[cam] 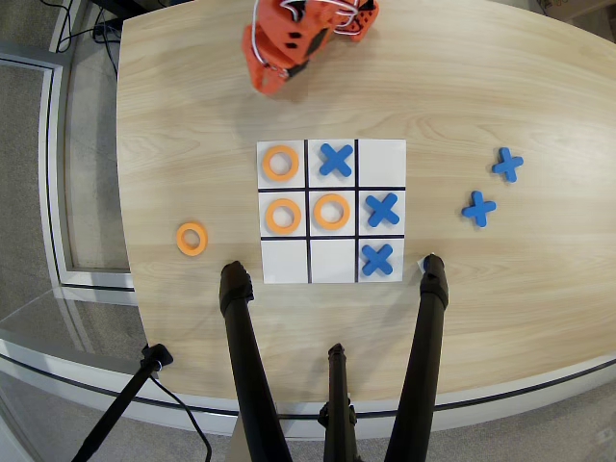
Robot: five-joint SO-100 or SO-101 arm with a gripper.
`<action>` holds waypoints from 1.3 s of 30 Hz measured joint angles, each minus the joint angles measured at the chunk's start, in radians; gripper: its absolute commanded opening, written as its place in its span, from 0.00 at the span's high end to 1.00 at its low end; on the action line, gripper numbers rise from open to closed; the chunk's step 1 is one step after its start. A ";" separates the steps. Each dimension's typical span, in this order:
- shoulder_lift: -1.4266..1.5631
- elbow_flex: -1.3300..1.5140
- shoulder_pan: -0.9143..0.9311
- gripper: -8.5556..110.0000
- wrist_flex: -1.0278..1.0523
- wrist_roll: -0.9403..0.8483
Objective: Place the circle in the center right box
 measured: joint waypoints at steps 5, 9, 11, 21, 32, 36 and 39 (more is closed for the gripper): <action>0.008 0.000 0.399 0.93 0.000 -0.002; 0.008 0.000 0.607 0.93 0.000 -0.002; 0.008 0.000 0.673 0.93 0.000 -0.002; 0.008 0.000 0.790 0.93 0.000 -0.002; 0.008 0.000 0.761 0.93 -0.040 -0.002; 0.008 0.000 0.742 0.93 -0.017 -0.002; 0.008 0.000 0.747 0.93 0.002 -0.002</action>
